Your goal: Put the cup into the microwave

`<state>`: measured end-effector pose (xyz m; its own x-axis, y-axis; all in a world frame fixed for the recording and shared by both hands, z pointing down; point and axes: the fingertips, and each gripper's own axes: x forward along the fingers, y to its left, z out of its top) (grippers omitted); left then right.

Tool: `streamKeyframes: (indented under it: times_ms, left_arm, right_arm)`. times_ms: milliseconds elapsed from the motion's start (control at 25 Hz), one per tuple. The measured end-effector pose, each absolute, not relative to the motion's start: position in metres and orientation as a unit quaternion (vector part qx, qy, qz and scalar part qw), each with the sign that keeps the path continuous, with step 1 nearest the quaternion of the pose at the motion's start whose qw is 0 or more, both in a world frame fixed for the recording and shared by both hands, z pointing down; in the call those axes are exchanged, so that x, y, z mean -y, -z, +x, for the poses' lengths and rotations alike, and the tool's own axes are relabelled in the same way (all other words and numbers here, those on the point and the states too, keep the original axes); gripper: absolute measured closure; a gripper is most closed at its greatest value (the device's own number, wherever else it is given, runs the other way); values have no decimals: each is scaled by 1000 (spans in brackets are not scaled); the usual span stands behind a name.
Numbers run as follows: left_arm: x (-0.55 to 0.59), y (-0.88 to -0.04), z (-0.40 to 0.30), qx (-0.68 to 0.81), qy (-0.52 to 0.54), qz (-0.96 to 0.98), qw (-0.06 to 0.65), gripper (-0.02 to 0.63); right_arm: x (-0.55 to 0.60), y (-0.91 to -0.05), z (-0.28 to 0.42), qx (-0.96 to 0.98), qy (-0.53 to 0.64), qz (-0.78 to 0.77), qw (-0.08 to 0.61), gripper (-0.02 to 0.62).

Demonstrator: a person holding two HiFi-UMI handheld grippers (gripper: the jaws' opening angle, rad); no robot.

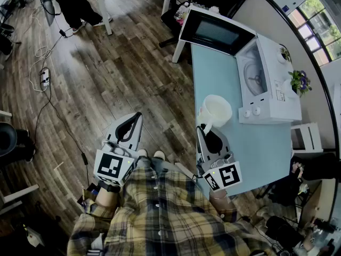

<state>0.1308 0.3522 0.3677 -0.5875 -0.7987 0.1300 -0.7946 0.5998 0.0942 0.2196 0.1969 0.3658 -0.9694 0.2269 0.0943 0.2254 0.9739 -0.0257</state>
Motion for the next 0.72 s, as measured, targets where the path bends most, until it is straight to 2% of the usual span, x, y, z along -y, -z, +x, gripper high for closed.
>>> streamKeyframes:
  times_ms: [720]
  left_arm:
    - [-349,-373,174,901,-8,426,85,613]
  right_arm:
    - [-193,-363,249,989,-45,-139,23,546]
